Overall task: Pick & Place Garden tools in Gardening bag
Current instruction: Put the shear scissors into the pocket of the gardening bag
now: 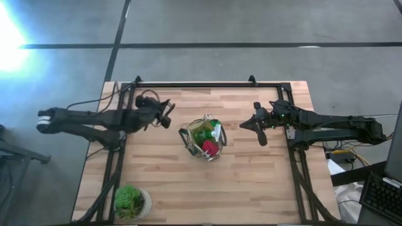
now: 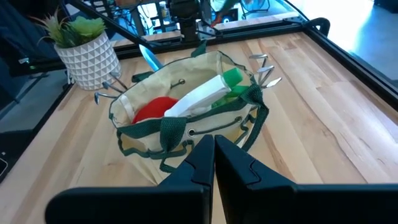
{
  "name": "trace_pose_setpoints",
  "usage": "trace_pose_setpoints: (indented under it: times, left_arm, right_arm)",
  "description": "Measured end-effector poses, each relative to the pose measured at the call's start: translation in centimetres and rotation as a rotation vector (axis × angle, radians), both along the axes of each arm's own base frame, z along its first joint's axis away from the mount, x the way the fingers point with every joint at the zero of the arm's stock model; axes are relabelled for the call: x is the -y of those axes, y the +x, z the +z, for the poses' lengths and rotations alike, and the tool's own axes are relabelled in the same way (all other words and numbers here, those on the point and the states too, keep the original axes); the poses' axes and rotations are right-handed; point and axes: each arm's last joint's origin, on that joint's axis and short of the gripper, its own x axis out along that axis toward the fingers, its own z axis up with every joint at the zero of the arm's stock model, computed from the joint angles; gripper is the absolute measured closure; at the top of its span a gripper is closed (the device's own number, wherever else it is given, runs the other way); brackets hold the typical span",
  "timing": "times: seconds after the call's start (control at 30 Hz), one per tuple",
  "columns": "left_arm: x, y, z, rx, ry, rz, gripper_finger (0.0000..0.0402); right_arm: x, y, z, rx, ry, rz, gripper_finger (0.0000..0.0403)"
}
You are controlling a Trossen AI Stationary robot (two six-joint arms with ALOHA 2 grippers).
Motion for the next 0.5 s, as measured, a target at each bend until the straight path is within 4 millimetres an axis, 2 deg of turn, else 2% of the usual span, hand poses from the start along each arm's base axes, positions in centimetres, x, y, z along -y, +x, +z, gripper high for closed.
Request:
trace_pose_setpoints:
  times: [0.2, 0.5]
  left_arm:
    - [2.6, 0.8, 2.1, 0.127, 0.185, -0.019, 0.0378]
    - [5.8, 3.9, 2.5, 0.119, 0.392, 0.06, 0.0378]
  right_arm:
    - [0.1, 0.1, 0.3, 0.034, -0.012, -0.014, 0.0394]
    - [0.5, 0.5, 2.0, 0.255, -0.041, -0.151, 0.0394]
